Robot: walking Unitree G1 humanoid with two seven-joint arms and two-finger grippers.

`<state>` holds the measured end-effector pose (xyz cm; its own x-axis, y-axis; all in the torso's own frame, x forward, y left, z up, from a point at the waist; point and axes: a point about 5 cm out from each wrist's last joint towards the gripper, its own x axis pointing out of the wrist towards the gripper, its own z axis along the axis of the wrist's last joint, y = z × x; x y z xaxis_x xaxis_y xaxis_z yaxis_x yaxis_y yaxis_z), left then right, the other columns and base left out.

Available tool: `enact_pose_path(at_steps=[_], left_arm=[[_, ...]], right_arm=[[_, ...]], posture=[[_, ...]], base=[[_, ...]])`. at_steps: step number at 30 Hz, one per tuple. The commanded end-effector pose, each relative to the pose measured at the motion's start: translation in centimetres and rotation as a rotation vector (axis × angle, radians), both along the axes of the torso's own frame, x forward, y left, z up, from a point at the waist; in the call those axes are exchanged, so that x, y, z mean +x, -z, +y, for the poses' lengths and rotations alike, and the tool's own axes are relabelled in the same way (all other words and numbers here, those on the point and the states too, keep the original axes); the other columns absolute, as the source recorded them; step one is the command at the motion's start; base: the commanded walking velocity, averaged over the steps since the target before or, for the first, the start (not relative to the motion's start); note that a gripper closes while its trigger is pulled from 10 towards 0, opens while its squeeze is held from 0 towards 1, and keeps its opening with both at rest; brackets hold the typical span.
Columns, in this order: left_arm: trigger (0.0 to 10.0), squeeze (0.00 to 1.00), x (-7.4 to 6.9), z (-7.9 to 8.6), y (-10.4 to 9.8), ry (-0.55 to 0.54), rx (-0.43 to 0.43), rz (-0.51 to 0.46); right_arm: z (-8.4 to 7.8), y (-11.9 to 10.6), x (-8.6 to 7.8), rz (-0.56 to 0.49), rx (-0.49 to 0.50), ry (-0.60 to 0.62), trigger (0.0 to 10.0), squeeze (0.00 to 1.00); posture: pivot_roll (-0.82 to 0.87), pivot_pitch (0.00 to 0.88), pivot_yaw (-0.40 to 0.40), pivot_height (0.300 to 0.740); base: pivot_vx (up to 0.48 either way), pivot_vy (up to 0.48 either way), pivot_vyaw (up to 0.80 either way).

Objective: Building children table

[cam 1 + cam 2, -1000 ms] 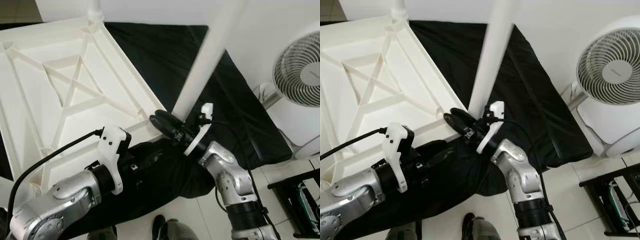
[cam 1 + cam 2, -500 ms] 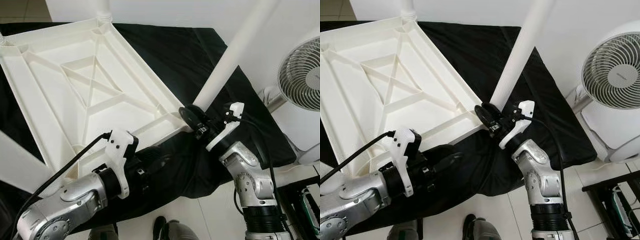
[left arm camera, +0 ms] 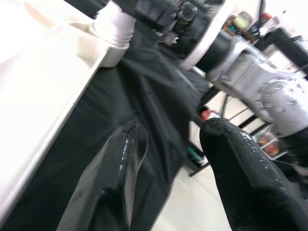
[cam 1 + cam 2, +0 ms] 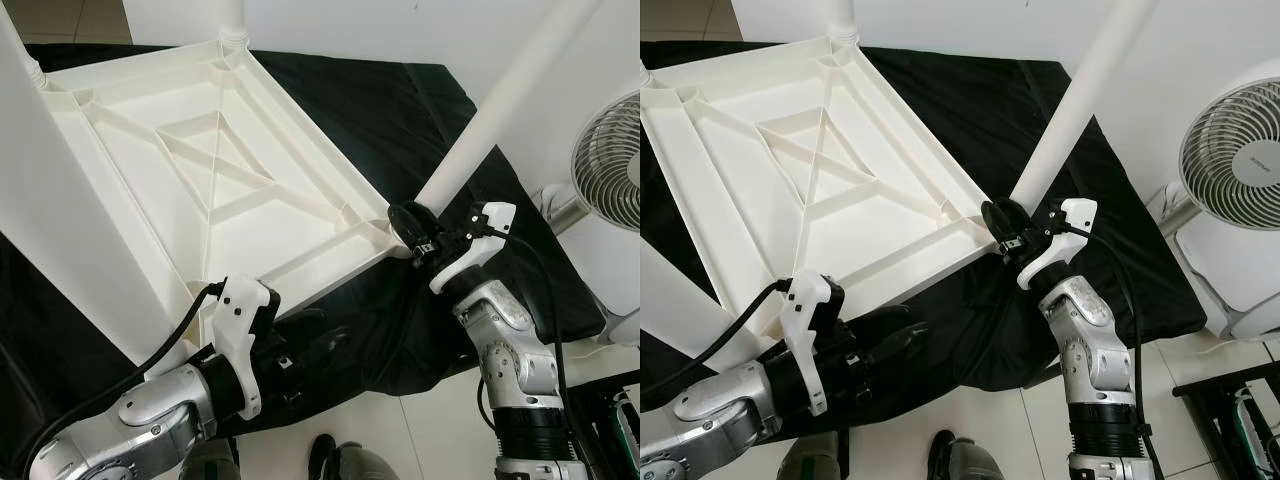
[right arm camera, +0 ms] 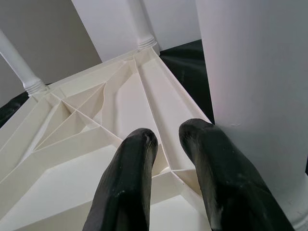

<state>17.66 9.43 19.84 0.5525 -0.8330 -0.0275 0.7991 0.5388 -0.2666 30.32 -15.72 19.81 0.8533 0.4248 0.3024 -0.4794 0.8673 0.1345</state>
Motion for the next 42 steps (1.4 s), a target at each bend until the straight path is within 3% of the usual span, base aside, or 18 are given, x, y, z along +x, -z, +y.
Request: enact_pose_path(at_steps=[1,3,5,10,11,13,22,34,37,38,42], left_arm=[[10.0,0.0,0.1,1.2,-0.6,-0.084,0.023,-0.027],[10.0,0.0,0.1,1.2,-0.6,-0.084,0.023,-0.027],[10.0,0.0,-0.2,2.4,-0.9,-0.095,0.053,-0.031],[10.0,0.0,-0.5,3.5,-1.2,-0.09,0.074,-0.031],[10.0,0.0,-0.5,4.8,-1.7,-0.122,0.113,-0.057],[10.0,0.0,-0.5,5.3,-2.2,-0.151,0.117,-0.08],[10.0,0.0,-0.9,6.4,-3.5,-0.203,0.126,-0.155],[10.0,0.0,-1.4,6.0,-4.3,-0.209,0.059,-0.211],[10.0,0.0,-1.2,5.6,-4.1,-0.255,0.062,-0.25],[10.0,0.0,-1.3,4.7,-3.7,-0.296,0.104,-0.293],[10.0,0.0,-1.5,4.1,-3.4,-0.345,0.106,-0.314]], right_arm=[[-3.1,-0.9,0.0,-0.043,0.02,0.161,10.0,0.0],[-3.1,-0.9,0.0,-0.043,0.02,0.161,10.0,0.0],[-3.0,-0.9,0.2,-0.041,0.014,0.157,10.0,0.0],[-2.9,-0.9,0.5,-0.04,0.012,0.159,10.0,0.0],[-2.9,-1.0,0.7,-0.042,0.01,0.163,10.0,0.0],[-2.9,-1.0,0.7,-0.044,0.01,0.164,10.0,0.0],[-2.8,-1.1,1.0,-0.043,0.013,0.161,10.0,0.0],[-1.1,-1.1,1.1,-0.031,0.007,0.055,10.0,0.0],[-0.1,-1.0,1.1,-0.021,-0.005,-0.006,10.0,0.0],[0.9,-0.9,1.2,-0.012,-0.024,-0.063,10.0,0.0],[1.4,-0.9,1.6,-0.01,-0.044,-0.087,10.0,0.0]], posture=[[0.2,0.252,-0.143,0.74],[0.2,0.252,-0.143,0.74],[0.21,0.255,-0.15,0.74],[0.21,0.255,-0.151,0.74],[0.21,0.255,-0.151,0.74],[0.21,0.255,-0.151,0.74],[0.22,0.254,-0.156,0.74],[0.23,0.258,-0.163,0.74],[0.23,0.258,-0.163,0.74],[0.22,0.263,-0.167,0.74],[0.23,0.271,-0.174,0.74]], base=[[0.0,0.0,0.0],[0.0,0.0,0.0],[0.0,0.0,0.0],[0.0,0.0,0.0],[0.0,0.0,0.0],[0.0,0.0,0.0],[0.0,0.0,0.0],[0.0,0.0,0.0],[0.0,0.0,0.0],[0.0,0.0,0.0],[0.0,0.0,0.0]])
